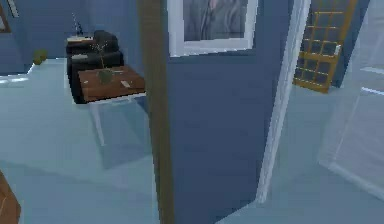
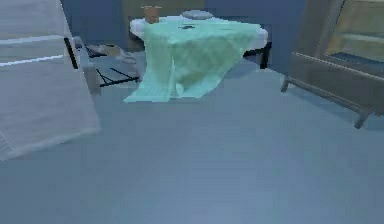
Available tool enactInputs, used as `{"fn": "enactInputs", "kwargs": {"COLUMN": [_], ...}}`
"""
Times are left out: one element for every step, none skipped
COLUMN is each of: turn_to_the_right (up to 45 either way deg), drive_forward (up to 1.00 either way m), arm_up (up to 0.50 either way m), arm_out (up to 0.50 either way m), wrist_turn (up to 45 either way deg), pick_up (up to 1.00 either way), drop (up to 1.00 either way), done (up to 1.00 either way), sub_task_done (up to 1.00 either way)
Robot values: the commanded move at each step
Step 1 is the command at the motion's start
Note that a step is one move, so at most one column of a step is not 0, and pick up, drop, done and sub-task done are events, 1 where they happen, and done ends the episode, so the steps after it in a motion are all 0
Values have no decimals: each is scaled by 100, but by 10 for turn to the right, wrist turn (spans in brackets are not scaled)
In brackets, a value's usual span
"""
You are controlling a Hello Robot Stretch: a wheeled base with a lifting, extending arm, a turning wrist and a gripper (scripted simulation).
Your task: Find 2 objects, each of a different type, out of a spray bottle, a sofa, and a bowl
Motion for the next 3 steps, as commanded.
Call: {"fn": "enactInputs", "kwargs": {"turn_to_the_right": [-420,0,90], "drive_forward": [0,60,0], "arm_up": [0,0,0], "arm_out": [0,0,0], "wrist_turn": [0,0,0], "pick_up": [0,0,0], "drop": [0,0,0], "done": [0,0,0], "sub_task_done": [0,0,0]}}
